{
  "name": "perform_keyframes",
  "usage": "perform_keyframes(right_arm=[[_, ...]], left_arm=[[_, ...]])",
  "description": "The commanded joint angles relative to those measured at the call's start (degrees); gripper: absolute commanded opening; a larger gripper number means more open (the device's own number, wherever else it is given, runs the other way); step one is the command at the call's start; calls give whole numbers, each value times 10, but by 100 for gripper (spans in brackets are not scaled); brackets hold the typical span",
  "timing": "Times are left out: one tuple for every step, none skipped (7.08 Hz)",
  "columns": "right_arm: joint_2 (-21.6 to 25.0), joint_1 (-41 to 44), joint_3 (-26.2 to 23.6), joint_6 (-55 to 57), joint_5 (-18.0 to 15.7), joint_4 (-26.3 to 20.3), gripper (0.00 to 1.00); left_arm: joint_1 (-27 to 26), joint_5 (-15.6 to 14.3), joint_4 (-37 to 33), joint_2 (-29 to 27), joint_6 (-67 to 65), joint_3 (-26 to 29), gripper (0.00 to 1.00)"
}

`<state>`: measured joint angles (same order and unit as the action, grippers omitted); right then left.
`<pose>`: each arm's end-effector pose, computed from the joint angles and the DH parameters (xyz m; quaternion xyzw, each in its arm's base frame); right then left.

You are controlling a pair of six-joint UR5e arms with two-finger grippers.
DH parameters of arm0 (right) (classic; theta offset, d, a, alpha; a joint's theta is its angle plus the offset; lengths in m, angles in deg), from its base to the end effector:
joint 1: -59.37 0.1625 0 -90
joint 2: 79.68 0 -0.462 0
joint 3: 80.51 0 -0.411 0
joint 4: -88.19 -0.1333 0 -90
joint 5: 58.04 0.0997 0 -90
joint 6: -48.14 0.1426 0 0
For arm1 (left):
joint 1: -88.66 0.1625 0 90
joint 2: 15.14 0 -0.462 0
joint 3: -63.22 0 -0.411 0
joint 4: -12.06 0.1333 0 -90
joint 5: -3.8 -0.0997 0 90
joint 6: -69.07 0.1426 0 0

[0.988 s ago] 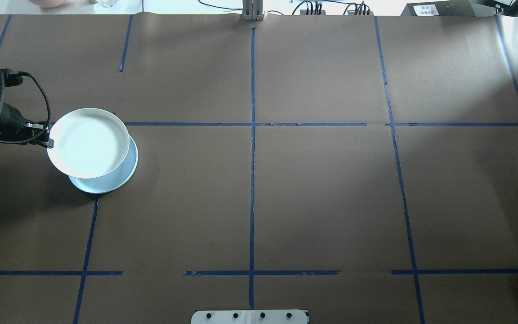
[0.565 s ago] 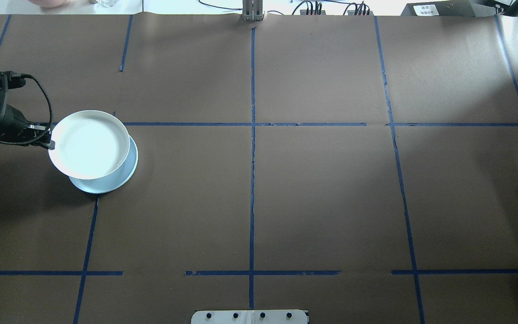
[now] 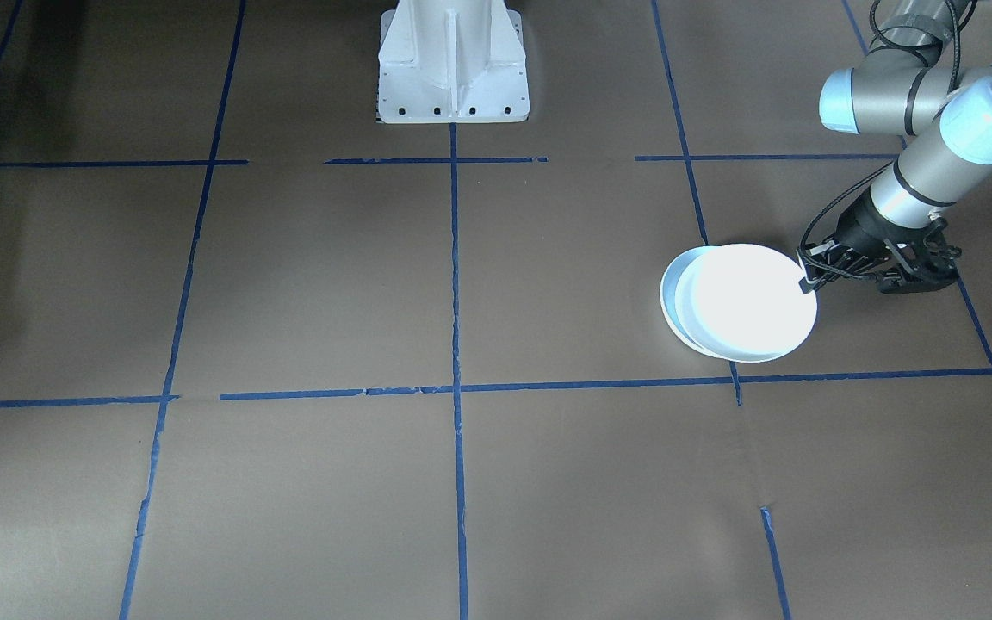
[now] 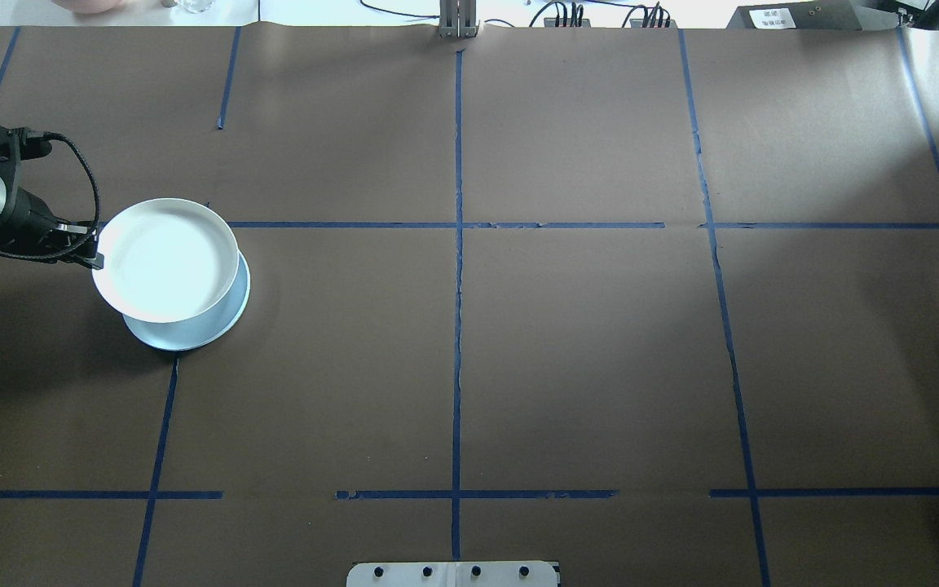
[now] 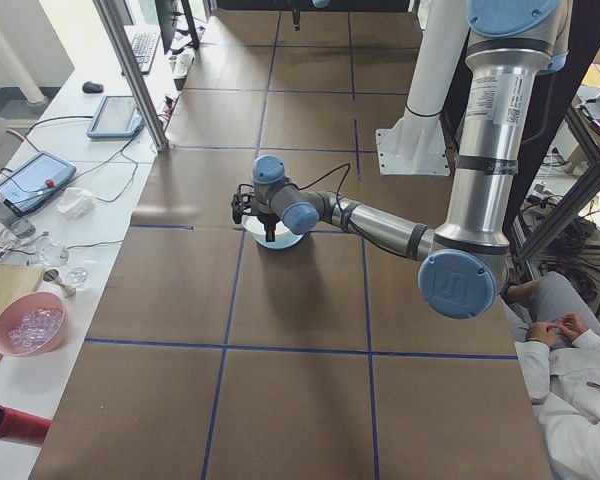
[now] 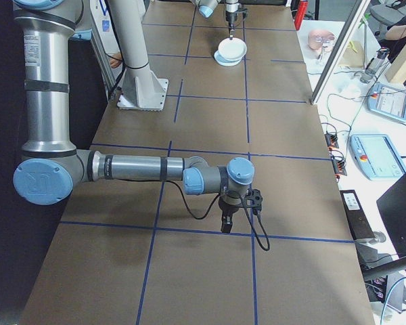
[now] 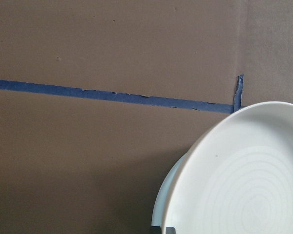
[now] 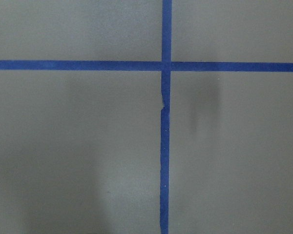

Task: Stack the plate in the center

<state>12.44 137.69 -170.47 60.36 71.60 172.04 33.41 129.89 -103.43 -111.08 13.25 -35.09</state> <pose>-0.0599 -0.4989 0.7423 -0.0381 -0.3383 -0.0074 0.9402 0.2995 -0.5182 0.5457 0.0204 0.4346 -0.0600 0.8984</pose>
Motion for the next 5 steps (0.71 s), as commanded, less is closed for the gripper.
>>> perform_keyframes(right_arm=[[0,0,0,0,0,0,100],[0,0,0,0,0,0,100],[0,0,0,0,0,0,100],[0,0,0,0,0,0,100],[0,0,0,0,0,0,100]], left_arm=[[0,0,0,0,1,0,0],[1,1,0,0,0,0,0],[1,26,0,-1,1,5,0],[1,37,-1,-1,2,8,0],[1,37,-1,-1,2,8,0]])
